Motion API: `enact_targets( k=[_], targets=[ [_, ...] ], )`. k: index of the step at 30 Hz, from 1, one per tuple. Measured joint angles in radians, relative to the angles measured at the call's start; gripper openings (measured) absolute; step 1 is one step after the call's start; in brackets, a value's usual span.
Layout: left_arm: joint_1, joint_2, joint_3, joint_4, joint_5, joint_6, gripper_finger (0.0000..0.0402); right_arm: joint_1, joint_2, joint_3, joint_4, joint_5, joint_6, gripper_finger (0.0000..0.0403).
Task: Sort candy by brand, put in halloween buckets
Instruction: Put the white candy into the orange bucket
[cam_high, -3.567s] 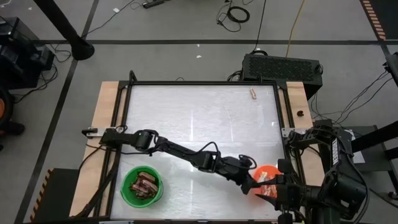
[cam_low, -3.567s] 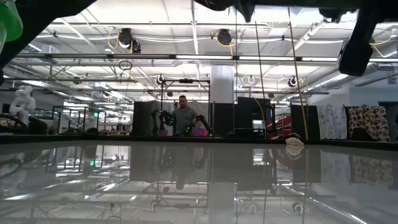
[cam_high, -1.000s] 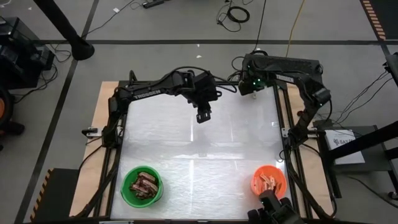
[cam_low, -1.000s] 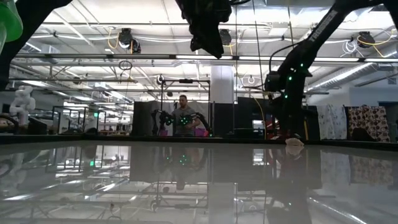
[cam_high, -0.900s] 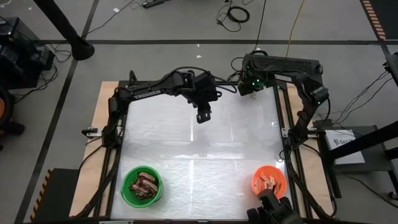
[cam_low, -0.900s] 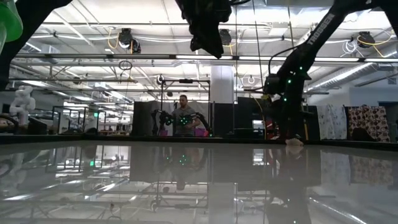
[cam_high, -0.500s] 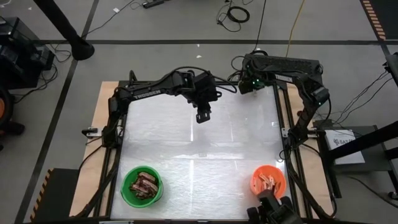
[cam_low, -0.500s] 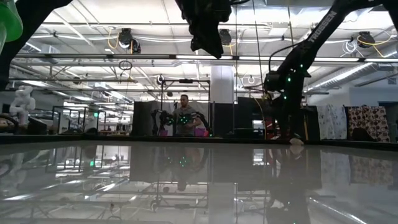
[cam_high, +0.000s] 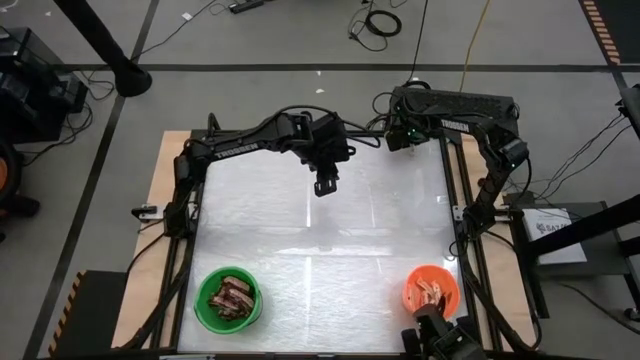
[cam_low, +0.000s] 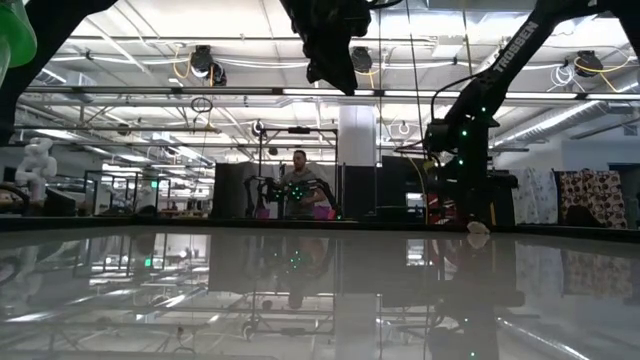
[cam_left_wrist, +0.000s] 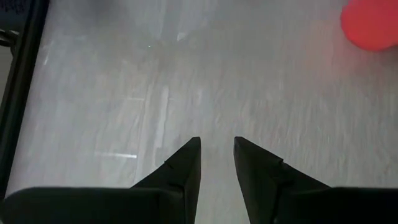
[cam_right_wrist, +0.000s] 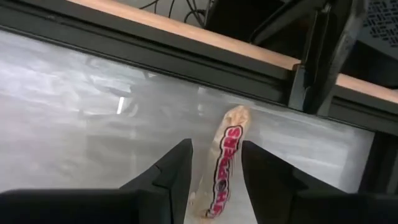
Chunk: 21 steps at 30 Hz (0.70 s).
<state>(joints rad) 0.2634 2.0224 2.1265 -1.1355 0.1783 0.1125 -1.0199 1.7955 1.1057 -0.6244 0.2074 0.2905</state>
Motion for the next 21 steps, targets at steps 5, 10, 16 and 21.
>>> enact_targets(
  k=[5, 10, 16, 21],
  targets=[
    [0.001, 0.000, 0.000, -0.006, 0.000, 0.006, 0.0102, -0.001, 0.015, 0.000, 0.028, 0.003, 0.012, 0.0132],
    [0.000, 0.000, 0.000, -0.017, 0.000, 0.008, 0.0102, -0.001, 0.016, 0.000, 0.025, 0.006, -0.001, 0.0110],
    [0.000, 0.000, 0.000, -0.039, 0.000, 0.008, 0.0102, -0.001, 0.016, 0.000, 0.018, -0.003, -0.019, 0.0020],
    [-0.007, 0.000, 0.000, -0.064, 0.012, 0.016, 0.0102, -0.001, 0.016, 0.000, 0.015, -0.020, -0.024, 0.0006]
  ],
)
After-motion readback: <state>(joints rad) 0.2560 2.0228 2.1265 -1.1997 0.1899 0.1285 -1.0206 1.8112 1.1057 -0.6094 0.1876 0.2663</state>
